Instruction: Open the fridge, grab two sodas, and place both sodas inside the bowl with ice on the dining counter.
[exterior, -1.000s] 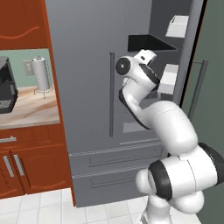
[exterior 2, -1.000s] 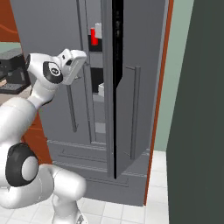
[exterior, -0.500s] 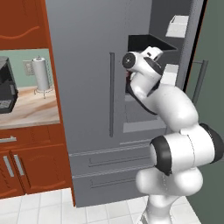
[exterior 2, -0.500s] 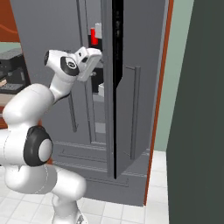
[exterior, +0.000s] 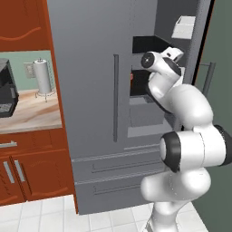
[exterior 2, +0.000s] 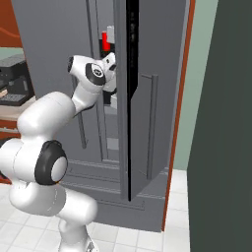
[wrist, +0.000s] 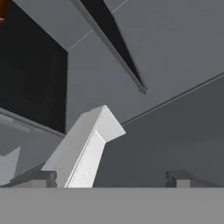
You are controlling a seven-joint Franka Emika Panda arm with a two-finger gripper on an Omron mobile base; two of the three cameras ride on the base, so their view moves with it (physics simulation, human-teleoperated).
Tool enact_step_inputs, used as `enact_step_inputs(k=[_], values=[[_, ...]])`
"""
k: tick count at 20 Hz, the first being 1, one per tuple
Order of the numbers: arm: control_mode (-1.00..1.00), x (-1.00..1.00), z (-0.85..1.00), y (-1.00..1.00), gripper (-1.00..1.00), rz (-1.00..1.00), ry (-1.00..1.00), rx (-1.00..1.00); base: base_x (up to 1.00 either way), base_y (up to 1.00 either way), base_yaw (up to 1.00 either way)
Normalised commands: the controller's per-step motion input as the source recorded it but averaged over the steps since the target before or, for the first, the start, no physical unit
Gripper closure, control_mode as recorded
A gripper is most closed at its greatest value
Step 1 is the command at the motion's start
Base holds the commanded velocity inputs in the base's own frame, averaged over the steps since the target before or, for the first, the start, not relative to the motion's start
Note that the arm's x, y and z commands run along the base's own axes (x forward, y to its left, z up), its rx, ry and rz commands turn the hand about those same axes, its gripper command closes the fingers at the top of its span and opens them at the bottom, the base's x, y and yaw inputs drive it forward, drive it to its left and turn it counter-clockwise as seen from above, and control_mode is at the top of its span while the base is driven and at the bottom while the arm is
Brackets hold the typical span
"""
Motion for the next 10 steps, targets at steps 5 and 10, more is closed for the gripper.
enact_step_inputs(k=[5, 10], values=[[-1.0, -0.05, 0.0, -0.72, -1.0, -0.07, 0.0, 0.0, 0.0, 0.0, 0.0], [-1.0, -0.02, 0.0, -0.8, -1.0, -0.06, 0.0, 0.0, 0.0, 0.0, 0.0]])
